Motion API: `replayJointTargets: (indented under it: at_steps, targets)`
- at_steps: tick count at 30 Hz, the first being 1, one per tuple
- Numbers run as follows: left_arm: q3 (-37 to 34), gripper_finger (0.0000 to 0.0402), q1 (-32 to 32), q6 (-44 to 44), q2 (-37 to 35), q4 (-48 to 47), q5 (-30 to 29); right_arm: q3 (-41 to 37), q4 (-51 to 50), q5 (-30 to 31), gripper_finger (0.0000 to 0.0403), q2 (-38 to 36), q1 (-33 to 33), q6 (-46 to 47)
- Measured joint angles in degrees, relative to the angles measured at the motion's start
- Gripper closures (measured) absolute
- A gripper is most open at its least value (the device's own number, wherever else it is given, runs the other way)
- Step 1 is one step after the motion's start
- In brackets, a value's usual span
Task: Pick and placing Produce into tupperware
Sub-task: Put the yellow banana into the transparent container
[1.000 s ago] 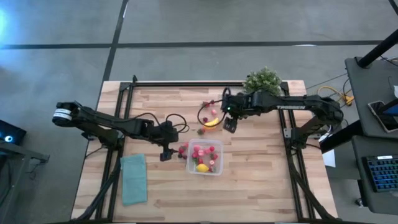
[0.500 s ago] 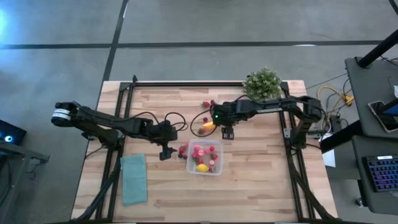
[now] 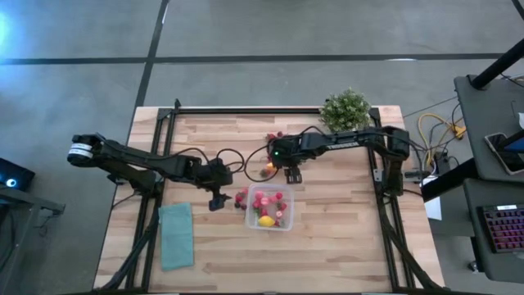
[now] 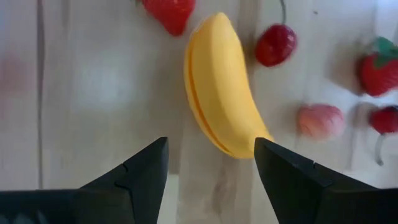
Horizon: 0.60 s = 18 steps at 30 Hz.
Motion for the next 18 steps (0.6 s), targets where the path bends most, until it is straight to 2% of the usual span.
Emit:
replayJointTargets:
  at_steps: [9, 18]
  targets:
    - [-1.49, 0.0108, 0.0, -0.02, -1.41, -0.31, -1.03, 3.02, 0.13, 2.6, 0.0172, 3.64, -0.12, -1.87]
    - [-4.35, 0.0107, 0.74, -2.38, -4.78, 1.21, -1.28, 4.87, -0.4, 3.35, 0.0172, 3.79, -0.13, -4.09]
